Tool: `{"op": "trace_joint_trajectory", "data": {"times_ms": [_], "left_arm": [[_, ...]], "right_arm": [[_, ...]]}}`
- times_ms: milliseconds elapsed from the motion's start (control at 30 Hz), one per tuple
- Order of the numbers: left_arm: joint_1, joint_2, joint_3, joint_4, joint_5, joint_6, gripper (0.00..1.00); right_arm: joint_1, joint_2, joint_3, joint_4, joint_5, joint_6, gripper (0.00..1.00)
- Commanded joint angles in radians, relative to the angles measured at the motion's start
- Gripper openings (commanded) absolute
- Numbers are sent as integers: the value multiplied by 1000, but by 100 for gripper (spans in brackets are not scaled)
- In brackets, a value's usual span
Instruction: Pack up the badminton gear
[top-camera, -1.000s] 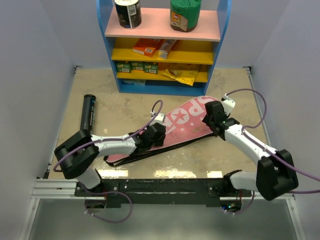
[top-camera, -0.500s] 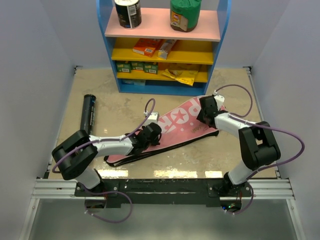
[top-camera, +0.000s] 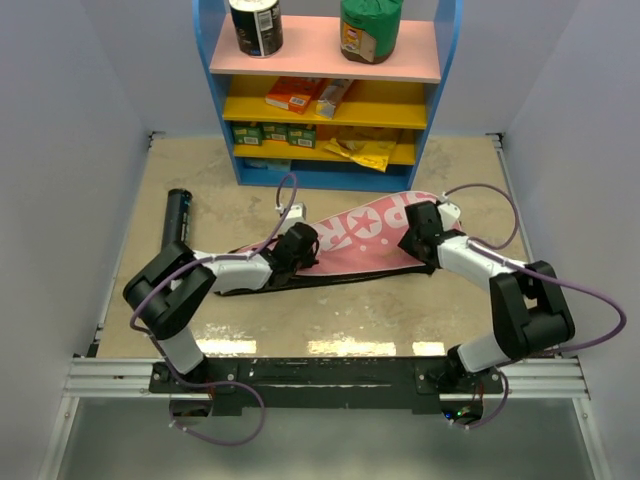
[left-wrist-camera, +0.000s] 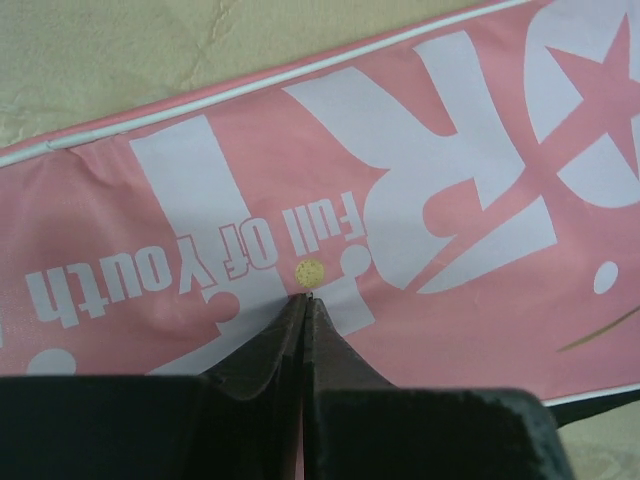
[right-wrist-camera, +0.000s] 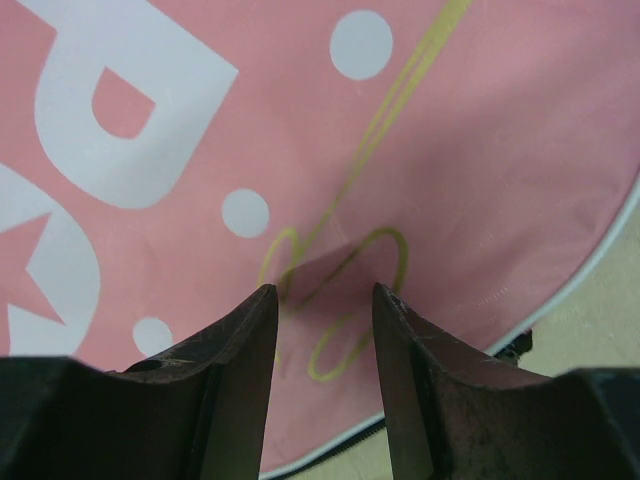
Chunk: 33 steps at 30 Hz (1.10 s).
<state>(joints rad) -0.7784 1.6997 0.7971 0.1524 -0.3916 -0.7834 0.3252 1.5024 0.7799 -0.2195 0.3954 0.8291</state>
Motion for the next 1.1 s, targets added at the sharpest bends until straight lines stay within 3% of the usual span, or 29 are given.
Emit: {"op": "trace_joint_trajectory", "data": {"times_ms": [0,200,433,567,767,900,1067], "left_arm": [[74,104,-3,-194,-43,10,6],[156,51,8,-200,-38,30,6],[179,-60,-6,-247,-70,64,6],[183,-138,-13,-247,-30,102,7],[182,-253,-41,-209,80,151,10],[179,-311,-71,-175,146,151,22],[169,-348,-99,-169,158,153,32]], "right_arm": [[2,-53,-56,-118,-56,36,47],[0,-99,-64,-162,-27,27,47],[2,-283,-19,-303,17,-25,47],[6,-349,-48,-308,-123,-96,46],[57,-372,-123,-256,-210,-136,45],[155,-320,-128,-227,-181,-90,43],[187,-251,-151,-181,-148,-35,40]]}}
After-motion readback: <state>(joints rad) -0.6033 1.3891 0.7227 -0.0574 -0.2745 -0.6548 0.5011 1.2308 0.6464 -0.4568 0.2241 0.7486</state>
